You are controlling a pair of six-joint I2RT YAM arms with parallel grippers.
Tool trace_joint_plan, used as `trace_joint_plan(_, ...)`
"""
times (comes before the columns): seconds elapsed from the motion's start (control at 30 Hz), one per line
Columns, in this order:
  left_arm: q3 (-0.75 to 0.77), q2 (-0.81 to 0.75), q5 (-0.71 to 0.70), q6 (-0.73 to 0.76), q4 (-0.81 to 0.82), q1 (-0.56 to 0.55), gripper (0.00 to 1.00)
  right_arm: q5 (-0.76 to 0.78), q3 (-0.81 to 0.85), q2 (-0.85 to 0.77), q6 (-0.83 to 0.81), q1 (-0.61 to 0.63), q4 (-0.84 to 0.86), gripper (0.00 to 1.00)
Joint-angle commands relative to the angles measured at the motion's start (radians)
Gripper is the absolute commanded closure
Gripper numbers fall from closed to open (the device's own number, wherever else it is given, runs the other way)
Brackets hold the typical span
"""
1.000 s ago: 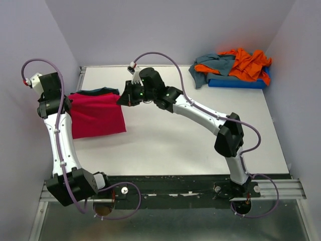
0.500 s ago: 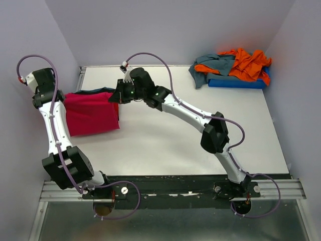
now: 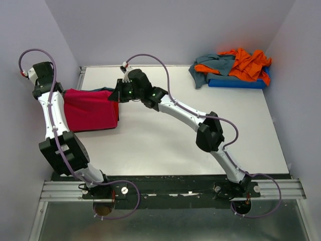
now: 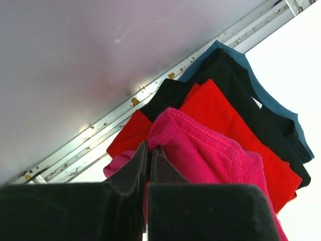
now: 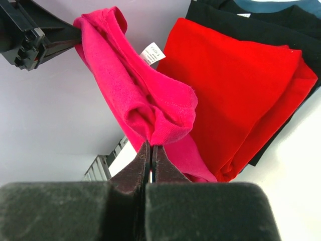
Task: Fold and stack the t-shirts
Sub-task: Put the neatly folded tshirt into the corner of the board with both arms
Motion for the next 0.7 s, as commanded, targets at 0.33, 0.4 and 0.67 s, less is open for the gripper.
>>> trace_joint_plan(0.33,0.117,0.206,0.063,-0.060,0.093,0.023,1.00,0.038,0.072,0.135,0.053,-0.064,0.123,0.99)
trace_joint_plan(0.4,0.141,0.246,0.065,-0.069,0.093,0.018,1.00,0.035,0.092,0.161,0.059,-0.072,0.143,0.99)
trace_joint_plan(0.67,0.342,0.465,0.114,-0.104,0.029,-0.017,0.56,0.074,0.155,0.269,0.099,-0.098,0.246,0.36)
